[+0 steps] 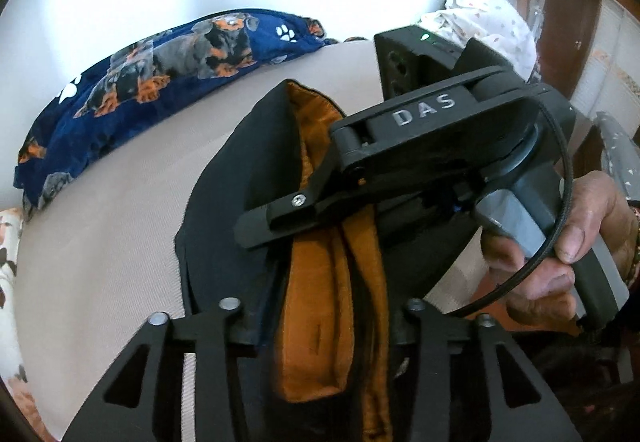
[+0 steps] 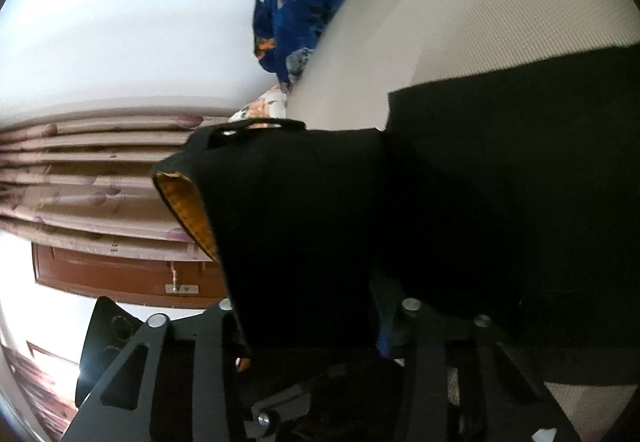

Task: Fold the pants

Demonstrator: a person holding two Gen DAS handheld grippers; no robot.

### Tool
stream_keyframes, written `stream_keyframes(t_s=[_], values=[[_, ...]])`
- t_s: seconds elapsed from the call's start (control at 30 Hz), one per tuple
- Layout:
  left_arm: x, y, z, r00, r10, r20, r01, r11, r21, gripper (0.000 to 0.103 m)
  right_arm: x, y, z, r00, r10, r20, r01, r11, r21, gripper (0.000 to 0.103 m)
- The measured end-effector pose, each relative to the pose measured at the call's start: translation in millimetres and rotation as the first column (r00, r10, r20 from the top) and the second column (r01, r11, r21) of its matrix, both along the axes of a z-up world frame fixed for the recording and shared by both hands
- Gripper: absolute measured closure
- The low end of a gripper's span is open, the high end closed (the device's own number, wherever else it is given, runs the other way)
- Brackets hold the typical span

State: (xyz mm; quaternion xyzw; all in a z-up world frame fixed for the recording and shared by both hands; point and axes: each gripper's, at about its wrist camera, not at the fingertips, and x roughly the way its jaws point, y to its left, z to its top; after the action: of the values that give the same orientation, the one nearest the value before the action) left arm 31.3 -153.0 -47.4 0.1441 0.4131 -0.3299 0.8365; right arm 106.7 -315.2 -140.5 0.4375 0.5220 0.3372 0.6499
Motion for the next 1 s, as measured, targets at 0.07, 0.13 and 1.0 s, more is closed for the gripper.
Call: stream_keyframes(t_s=[0.07,0.13,1.0], values=[[5,6,4,1.000,0.015,-0.028,-0.015,1.000,-0.011,0.056,1,-1,3,1.000,0.013,0.023,-0.013,1.000,0.004,0.070],[13,11,4,0.995,0.036,-0.090,-0.038,0.999,-0.020,0.051,1,-4,4,0.999,0.013,0.035,-0.014,1.000,0.004,0.072],[-36,39,-19,0.884,-0.097,0.457,0.174,0.976,-0.130,0.041,-16,-7,9,0.995,-0.090,-0.038,0.089,0.996,-0.014,0.078]])
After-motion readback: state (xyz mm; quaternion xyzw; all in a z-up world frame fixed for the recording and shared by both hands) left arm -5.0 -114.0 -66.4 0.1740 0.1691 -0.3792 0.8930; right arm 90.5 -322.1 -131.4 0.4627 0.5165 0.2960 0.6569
